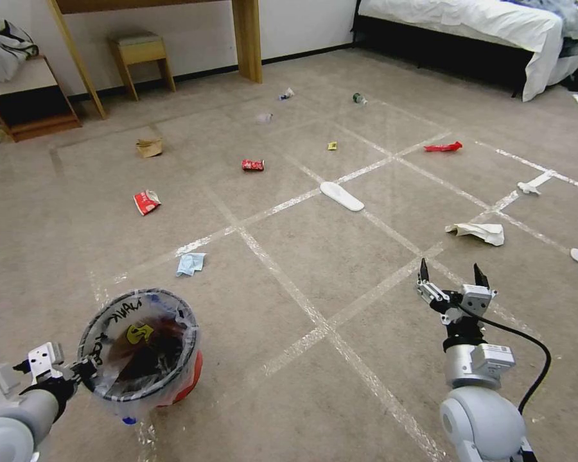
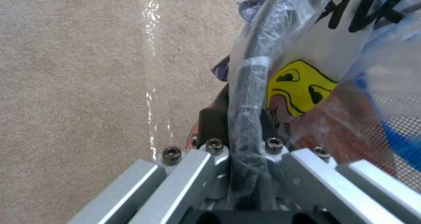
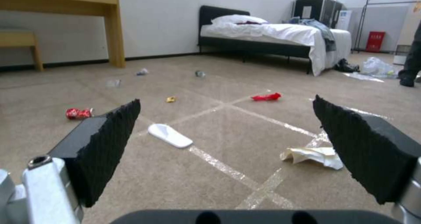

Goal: Pick up the trash bin and place the garbage on the floor into it.

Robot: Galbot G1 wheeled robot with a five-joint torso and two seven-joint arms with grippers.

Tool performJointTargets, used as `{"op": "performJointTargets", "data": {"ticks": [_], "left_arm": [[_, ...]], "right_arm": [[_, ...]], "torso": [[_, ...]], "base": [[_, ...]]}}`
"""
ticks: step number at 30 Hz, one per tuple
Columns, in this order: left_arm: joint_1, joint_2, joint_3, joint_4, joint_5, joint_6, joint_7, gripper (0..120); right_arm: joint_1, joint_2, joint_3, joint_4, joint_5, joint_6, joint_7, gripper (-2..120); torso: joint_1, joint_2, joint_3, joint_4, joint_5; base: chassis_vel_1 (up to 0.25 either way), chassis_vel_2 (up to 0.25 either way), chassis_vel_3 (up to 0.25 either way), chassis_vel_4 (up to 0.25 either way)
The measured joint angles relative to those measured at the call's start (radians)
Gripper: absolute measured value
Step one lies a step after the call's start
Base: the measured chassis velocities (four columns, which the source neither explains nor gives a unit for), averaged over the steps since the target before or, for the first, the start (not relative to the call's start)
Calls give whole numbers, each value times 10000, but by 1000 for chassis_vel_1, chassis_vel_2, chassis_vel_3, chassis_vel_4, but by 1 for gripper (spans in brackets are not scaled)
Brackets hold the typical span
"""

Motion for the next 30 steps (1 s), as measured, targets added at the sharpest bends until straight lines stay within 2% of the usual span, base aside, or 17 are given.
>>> {"op": "performJointTargets", "data": {"ticks": [30], "left_arm": [[-7,-81,-272,110,-177,0,1,0]], "right_arm": [[42,-10,-36,-120,-2,-6,-11,100]], "torso": [[0,0,0,0,0]], "base": [[8,9,12,7]]}}
